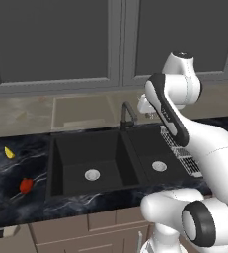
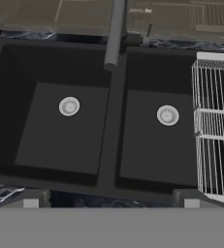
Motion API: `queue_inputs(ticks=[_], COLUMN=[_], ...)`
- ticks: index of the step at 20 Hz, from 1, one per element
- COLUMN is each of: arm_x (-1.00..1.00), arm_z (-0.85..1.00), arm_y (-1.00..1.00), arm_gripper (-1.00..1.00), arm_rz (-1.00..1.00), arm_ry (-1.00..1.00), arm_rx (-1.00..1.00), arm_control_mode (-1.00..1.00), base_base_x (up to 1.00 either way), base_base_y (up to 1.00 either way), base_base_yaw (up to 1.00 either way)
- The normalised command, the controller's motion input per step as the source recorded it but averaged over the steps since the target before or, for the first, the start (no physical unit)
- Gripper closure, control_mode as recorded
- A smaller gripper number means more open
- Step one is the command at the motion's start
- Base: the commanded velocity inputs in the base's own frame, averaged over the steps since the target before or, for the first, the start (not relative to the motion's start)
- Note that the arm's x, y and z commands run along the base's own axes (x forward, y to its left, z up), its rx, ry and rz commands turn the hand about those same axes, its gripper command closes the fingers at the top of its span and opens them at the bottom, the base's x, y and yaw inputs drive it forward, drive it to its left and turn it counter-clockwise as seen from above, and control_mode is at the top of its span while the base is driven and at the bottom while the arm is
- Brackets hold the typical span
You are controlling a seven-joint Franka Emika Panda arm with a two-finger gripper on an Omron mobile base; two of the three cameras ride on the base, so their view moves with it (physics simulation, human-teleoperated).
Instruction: Turn on the sink faucet. Then move the bell pepper from the counter to the sink. Turn off the sink. Move the vegetable from the sink to the pot next to the stove. Finally move the pot to the rear left burner.
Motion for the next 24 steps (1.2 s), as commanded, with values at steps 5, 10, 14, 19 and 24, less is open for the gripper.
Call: queue_inputs(ticks=[5,10,14,19,24], arm_x=[0.00,0.18,0.01,0.00,-0.25], arm_z=[0.00,0.00,0.00,0.00,-0.12], arm_y=[0.00,0.00,0.00,0.00,0.01], arm_gripper=[-1.00,-1.00,-1.00,-1.00,-1.00], arm_rz=[0.00,0.00,0.00,0.00,0.00], arm_ry=[0.00,0.00,0.00,0.00,0.00], arm_rx=[0.00,-0.04,0.00,0.00,0.00], arm_control_mode=[1.00,-1.00,-1.00,-1.00,-1.00], base_base_x=[0.46,0.00,0.00,0.00,0.00], base_base_y=[0.04,0.00,0.00,0.00,0.00], base_base_yaw=[0.00,0.00,0.00,0.00,0.00])
